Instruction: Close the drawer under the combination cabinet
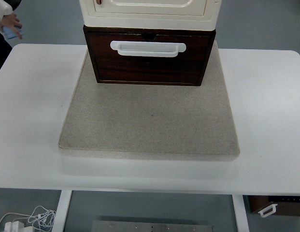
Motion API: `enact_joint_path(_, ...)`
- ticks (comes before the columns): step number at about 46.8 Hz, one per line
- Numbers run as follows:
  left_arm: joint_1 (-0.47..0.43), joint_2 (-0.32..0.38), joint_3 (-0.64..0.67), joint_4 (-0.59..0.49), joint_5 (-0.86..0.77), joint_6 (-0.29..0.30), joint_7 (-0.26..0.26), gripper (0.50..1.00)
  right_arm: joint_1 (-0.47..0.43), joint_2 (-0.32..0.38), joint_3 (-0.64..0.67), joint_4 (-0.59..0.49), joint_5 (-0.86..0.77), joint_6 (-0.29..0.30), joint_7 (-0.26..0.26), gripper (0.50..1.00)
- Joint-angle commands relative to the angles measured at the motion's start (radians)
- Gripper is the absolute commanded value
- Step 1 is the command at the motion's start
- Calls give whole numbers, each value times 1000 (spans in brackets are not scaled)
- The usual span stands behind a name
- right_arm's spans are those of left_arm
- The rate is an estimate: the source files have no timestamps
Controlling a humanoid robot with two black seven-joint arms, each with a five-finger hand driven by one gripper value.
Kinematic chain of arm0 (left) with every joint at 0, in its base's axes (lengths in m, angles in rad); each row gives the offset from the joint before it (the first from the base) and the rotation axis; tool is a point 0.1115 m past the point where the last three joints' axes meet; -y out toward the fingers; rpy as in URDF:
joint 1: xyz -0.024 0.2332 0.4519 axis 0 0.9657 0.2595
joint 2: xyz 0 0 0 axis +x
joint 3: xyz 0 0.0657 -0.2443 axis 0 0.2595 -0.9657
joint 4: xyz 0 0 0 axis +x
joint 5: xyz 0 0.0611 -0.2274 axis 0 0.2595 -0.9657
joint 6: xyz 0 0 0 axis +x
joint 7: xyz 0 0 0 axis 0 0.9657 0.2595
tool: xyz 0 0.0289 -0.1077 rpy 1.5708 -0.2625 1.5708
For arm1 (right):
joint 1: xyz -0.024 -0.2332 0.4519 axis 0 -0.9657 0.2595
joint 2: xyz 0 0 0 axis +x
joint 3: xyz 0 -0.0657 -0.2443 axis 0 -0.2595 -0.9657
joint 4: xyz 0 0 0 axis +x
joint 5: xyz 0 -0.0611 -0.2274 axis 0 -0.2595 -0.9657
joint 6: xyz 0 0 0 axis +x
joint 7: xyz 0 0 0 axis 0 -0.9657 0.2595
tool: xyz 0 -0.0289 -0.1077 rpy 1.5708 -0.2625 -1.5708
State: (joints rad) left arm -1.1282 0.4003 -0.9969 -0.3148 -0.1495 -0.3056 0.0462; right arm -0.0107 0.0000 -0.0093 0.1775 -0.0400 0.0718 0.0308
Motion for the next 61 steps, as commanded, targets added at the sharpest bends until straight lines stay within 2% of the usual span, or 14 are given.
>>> enact_joint_path(1,27,-4,0,-1,-35,-21,0,996,0,0,0,0,0,0,0,952)
enact_joint_path(7,50,-34,0,8,-53,-87,0,999,0,0,0,0,0,0,0,952)
enact_joint_path(13,50,-55,-6,13,-64,-95,6,999,0,0,0,-1,0,0,0,952)
enact_joint_path(20,50,-93,-8,28,-111,-81,34,999,0,0,0,-1,0,0,0,952)
enact_joint_path(28,42,-118,-8,33,-163,-27,35,999,0,0,0,-1,0,0,0,952)
enact_joint_path(38,41,-118,-8,34,-190,-24,35,999,0,0,0,0,-3,0,0,952)
enact_joint_path(61,41,-169,0,36,-185,3,18,996,0,0,0,-1,-4,0,0,952)
